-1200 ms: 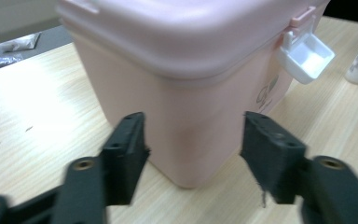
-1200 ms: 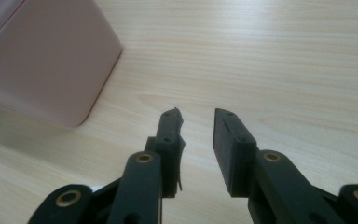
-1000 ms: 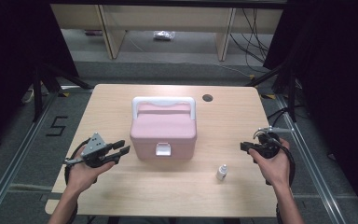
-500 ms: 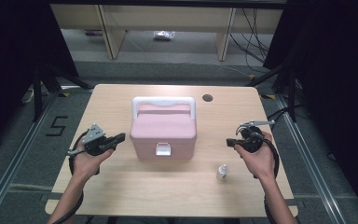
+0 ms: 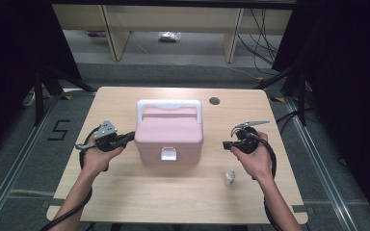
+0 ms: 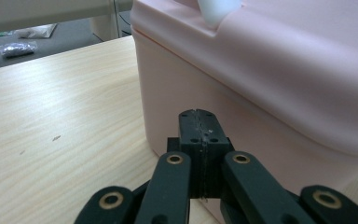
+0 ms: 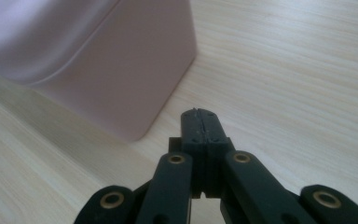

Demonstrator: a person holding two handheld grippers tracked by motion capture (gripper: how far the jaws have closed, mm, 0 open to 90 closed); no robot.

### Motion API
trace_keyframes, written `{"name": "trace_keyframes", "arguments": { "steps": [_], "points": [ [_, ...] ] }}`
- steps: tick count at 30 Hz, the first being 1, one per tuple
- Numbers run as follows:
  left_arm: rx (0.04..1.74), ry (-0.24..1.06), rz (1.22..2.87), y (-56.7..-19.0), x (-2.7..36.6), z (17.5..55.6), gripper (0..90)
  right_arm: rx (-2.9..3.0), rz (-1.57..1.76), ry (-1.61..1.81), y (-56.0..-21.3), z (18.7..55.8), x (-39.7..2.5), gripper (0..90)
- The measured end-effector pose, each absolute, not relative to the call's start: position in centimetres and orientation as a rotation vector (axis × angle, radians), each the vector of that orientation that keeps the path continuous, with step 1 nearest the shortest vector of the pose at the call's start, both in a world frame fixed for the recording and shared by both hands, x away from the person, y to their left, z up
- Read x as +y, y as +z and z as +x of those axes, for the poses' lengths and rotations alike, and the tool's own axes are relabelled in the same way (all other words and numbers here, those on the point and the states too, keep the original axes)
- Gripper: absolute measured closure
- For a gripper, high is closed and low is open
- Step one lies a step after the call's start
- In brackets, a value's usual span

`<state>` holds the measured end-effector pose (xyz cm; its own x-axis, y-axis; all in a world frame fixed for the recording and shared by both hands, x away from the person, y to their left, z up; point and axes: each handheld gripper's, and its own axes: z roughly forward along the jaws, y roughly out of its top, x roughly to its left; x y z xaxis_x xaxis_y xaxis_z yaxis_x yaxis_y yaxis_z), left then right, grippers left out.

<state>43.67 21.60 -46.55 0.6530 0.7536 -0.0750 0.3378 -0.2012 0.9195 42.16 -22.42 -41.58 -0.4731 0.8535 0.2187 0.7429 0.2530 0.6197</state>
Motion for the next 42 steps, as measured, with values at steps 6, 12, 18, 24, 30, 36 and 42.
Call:
{"name": "trace_keyframes", "arguments": {
  "steps": [6,12,18,24,30,36,42],
  "points": [
    [0.857,0.490,1.821,-46.3,21.2,44.1,89.9,2.372,1.486,1.020,-41.6,42.8,-21.3,90.0],
    [0.840,0.482,1.838,-46.3,20.3,44.6,89.9,2.396,1.476,1.055,-41.8,43.4,-20.3,90.0],
    [0.802,0.482,1.863,-45.9,18.3,45.3,89.9,2.392,1.487,1.048,-41.9,43.8,-20.9,90.0],
    [0.760,0.471,1.890,-45.6,16.0,46.0,89.9,2.346,1.558,1.040,-41.8,43.8,-22.5,90.0],
    [0.723,0.466,1.909,-45.5,13.5,46.4,89.9,2.315,1.541,1.045,-42.0,43.9,-24.2,90.0],
    [0.709,0.460,1.916,-45.4,11.9,46.7,89.9,2.269,1.643,1.042,-41.6,43.3,-25.2,90.0],
    [0.687,0.448,1.938,-45.2,9.9,46.8,89.9,2.233,1.590,1.024,-41.7,43.0,-27.2,90.0]
  ]
}}
